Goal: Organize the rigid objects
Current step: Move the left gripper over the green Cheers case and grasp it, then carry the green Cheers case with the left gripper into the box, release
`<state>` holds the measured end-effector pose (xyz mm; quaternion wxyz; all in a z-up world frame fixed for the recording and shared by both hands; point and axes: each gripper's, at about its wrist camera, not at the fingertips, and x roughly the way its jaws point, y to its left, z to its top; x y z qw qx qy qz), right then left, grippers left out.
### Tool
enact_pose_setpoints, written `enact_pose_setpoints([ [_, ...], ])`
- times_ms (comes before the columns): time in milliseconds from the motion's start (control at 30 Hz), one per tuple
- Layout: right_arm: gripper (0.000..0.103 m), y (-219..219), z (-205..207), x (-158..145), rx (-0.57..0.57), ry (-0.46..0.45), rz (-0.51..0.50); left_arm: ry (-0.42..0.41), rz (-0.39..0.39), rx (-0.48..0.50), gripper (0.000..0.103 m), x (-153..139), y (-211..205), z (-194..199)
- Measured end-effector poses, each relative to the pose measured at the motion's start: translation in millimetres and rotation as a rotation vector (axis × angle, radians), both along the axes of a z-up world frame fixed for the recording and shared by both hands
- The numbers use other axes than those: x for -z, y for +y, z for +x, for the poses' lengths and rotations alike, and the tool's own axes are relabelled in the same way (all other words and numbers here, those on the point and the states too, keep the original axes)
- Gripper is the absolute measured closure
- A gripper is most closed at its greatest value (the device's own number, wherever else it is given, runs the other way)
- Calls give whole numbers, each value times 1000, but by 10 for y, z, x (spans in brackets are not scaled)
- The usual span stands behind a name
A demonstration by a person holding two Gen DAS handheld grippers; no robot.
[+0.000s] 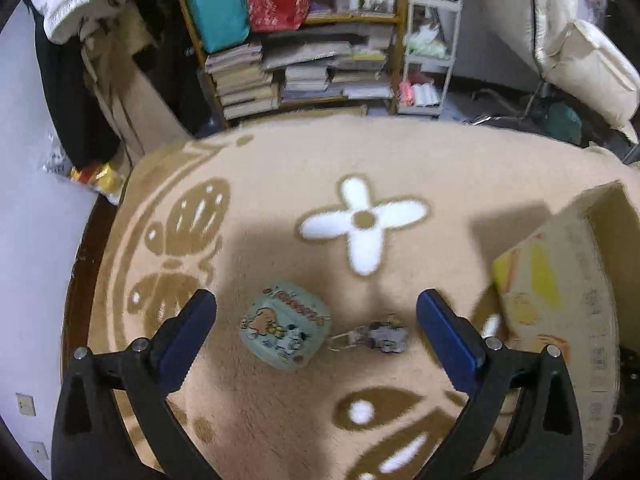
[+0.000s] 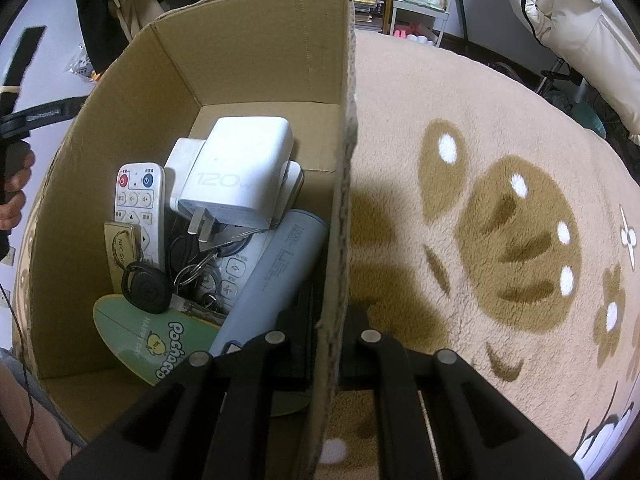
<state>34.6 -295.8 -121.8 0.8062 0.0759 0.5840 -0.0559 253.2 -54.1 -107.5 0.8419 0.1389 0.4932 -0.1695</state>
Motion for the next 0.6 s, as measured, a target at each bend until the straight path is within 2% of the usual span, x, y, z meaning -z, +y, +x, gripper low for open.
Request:
enact_pose_setpoints([
  [167, 93, 2, 1, -3, 0, 0, 0, 58, -28, -65, 5, 226, 155, 155],
  [233, 93, 4, 4, -5, 0, 0, 0, 75, -7, -68, 6, 330, 170, 191],
  [300, 93, 5, 4, -7, 0, 1, -1, 85, 14, -69, 15, 417, 174, 212],
  [433, 93, 5, 2, -4, 0, 1, 0, 91, 9, -100, 23, 509, 227, 225],
  [533, 93, 4, 1, -4, 0, 0, 0, 69, -21, -82, 42, 476, 216, 144],
  [600, 93, 7, 1, -4, 0, 1, 1, 36, -8, -69, 42, 453, 177, 91],
])
